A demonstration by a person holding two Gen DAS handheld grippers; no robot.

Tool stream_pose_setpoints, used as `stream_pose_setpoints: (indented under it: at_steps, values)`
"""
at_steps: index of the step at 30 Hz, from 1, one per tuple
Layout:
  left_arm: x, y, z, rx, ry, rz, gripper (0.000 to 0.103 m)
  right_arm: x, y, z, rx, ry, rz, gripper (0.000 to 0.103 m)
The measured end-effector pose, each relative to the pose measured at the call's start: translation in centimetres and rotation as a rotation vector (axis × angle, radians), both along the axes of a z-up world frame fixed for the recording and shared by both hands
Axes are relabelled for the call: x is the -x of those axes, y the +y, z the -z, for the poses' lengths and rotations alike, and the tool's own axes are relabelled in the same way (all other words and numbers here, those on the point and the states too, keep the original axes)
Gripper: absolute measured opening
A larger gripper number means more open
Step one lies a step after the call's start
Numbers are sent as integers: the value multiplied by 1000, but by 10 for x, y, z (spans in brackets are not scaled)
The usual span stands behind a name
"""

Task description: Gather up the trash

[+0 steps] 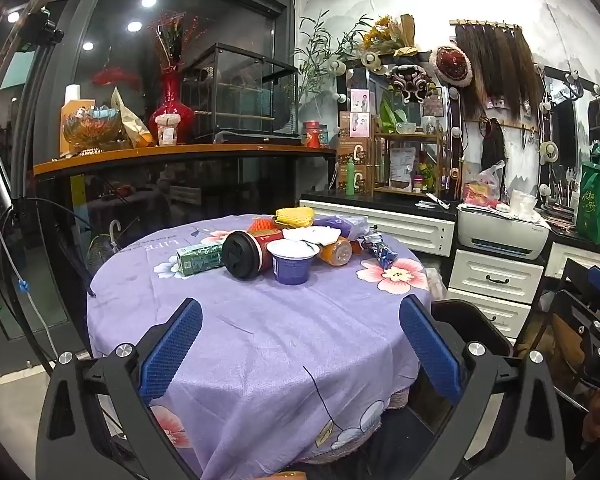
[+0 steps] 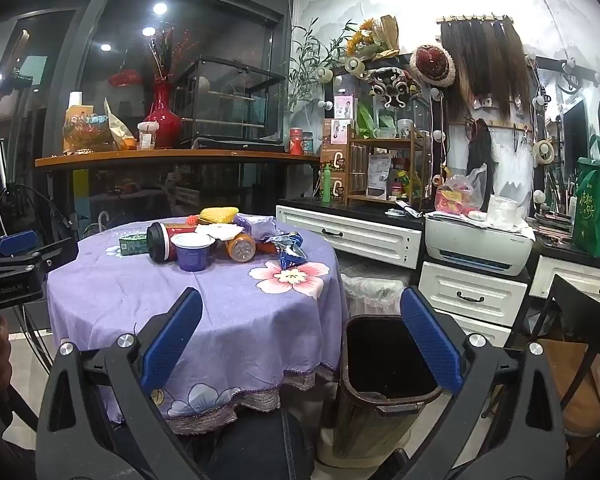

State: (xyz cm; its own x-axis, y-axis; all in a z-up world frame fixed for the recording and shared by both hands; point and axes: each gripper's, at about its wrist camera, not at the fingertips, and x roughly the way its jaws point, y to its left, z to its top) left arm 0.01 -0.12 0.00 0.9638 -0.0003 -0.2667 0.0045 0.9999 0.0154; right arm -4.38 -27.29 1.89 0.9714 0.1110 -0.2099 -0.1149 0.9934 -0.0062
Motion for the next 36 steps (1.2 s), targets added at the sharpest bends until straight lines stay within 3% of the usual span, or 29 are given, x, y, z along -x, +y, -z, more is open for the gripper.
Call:
stream_pose_setpoints:
  at_steps: [36]
  values:
    - [4,-6,-2,-3,-4,-6,98,0,1,0,4,-5,-1,98]
